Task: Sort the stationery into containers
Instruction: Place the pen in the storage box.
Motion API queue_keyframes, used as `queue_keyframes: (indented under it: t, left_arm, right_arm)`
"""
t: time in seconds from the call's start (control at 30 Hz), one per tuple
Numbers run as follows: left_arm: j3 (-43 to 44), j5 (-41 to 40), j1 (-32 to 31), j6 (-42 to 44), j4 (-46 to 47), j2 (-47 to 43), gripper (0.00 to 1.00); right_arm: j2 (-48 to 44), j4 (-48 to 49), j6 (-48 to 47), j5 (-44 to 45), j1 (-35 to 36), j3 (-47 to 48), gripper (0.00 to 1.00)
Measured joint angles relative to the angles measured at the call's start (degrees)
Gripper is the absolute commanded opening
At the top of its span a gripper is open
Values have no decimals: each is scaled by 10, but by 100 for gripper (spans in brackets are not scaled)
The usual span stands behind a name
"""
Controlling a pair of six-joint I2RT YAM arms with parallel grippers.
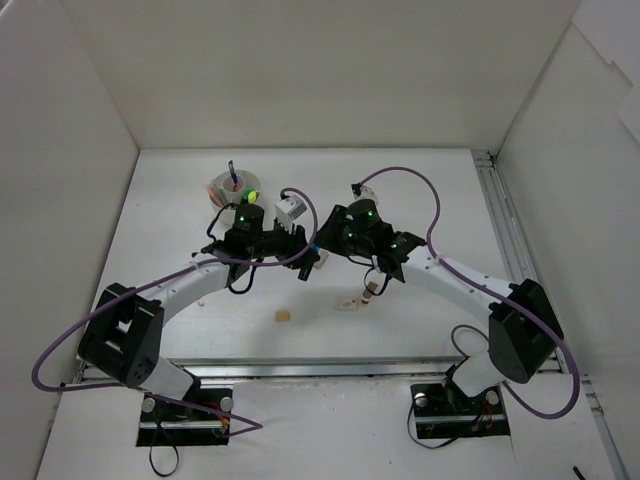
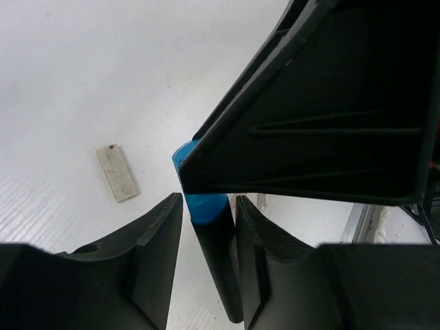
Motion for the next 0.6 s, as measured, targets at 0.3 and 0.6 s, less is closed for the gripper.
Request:
queue_keyframes:
  t: [0.3,0.6]
  left_arm:
    - [22,1,-1,13,-9,22,0]
    - [31,-7,62,69,-30,-8,0]
  right_arm:
    - [-6,6,-3,5,-1,-4,10]
    - [-52,-10,-25,6,-21,-4,98]
